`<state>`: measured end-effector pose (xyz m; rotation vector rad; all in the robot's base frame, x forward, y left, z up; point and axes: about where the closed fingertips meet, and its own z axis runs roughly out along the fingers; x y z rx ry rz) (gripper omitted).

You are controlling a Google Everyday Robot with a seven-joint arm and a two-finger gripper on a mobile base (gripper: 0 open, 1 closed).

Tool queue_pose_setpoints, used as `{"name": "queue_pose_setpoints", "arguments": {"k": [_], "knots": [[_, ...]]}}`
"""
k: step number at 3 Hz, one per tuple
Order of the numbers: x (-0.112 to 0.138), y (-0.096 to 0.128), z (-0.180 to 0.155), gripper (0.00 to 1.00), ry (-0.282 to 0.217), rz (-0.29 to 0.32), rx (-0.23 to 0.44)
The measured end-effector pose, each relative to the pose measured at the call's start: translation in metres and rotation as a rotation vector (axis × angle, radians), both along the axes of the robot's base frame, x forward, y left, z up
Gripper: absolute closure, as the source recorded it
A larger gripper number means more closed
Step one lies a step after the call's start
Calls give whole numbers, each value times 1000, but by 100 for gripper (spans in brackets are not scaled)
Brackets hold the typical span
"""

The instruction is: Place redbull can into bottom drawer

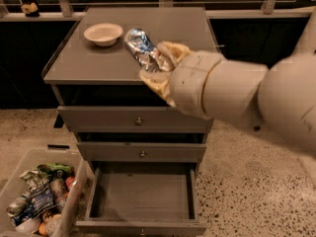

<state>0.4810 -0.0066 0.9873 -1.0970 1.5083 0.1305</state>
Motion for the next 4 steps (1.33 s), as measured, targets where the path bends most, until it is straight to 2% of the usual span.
{"name": "queue_pose_setpoints", "arguments": {"k": [1, 2, 3, 4], "knots": [[-11, 12, -19, 100, 32, -52, 58], [-11, 13, -19, 100, 32, -52, 57], [-18, 10, -51, 100, 97, -76, 44], [-46, 6, -116, 100, 239, -80, -93]]}}
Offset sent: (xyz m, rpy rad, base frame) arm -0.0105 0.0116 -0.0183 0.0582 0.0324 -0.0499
